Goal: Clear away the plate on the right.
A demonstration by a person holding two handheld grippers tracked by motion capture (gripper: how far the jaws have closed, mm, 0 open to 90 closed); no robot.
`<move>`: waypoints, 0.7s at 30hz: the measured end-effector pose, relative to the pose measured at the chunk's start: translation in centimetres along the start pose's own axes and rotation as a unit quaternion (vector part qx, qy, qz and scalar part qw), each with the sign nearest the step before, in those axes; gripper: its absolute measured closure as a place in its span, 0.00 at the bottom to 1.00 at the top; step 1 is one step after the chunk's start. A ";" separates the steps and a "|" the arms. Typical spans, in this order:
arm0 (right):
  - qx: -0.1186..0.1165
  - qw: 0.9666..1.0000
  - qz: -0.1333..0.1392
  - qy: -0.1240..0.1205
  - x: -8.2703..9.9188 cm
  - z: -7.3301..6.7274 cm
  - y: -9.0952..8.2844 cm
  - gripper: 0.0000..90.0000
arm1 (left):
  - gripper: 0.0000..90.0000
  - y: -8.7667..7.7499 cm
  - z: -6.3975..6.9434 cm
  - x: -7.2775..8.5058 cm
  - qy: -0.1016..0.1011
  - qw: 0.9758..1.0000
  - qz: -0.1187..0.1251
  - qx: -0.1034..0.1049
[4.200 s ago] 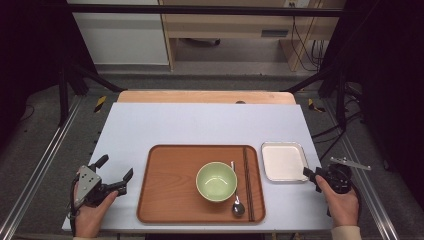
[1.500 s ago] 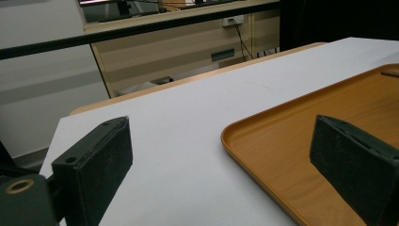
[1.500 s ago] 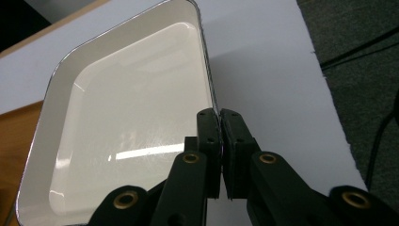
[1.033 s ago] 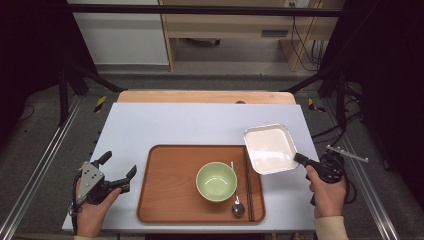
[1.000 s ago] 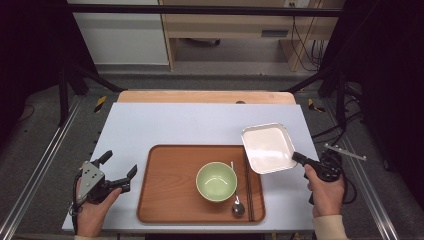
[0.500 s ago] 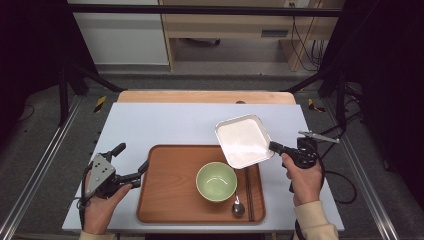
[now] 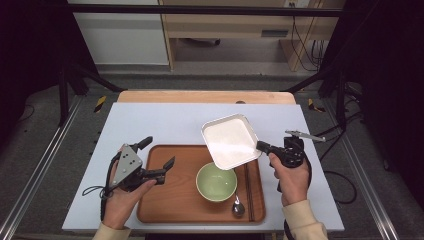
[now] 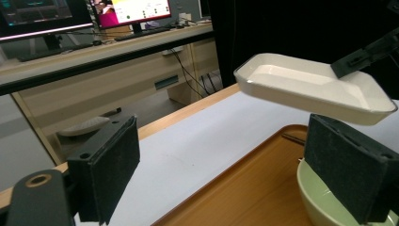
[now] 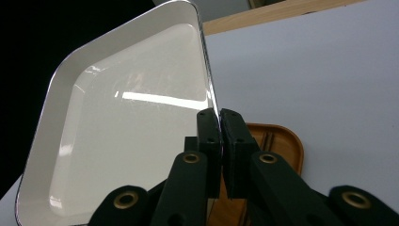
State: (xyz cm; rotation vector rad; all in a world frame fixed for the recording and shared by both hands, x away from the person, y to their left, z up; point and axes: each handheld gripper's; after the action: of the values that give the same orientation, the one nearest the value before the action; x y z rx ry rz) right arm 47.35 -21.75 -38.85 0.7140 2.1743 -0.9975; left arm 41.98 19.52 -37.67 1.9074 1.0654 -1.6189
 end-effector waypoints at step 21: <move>-0.001 1.000 0.015 -0.013 1.3 -1.4 1.3 0.97 | 0.10 3.8 3.4 -2.3 -0.009 1.000 -0.019 0.011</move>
State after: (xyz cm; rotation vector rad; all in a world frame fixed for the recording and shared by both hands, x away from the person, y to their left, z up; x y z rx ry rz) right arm 46.90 -19.63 -39.68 0.7272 2.1365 -0.9839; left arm 42.72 14.02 -36.86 1.8927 1.0863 -1.6712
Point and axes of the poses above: each handheld gripper's, and its own axes: y roughly forward along the jaws, x roughly out of its underside, z roughly to its right, and after that the axes turned 3 degrees about y, right-handed
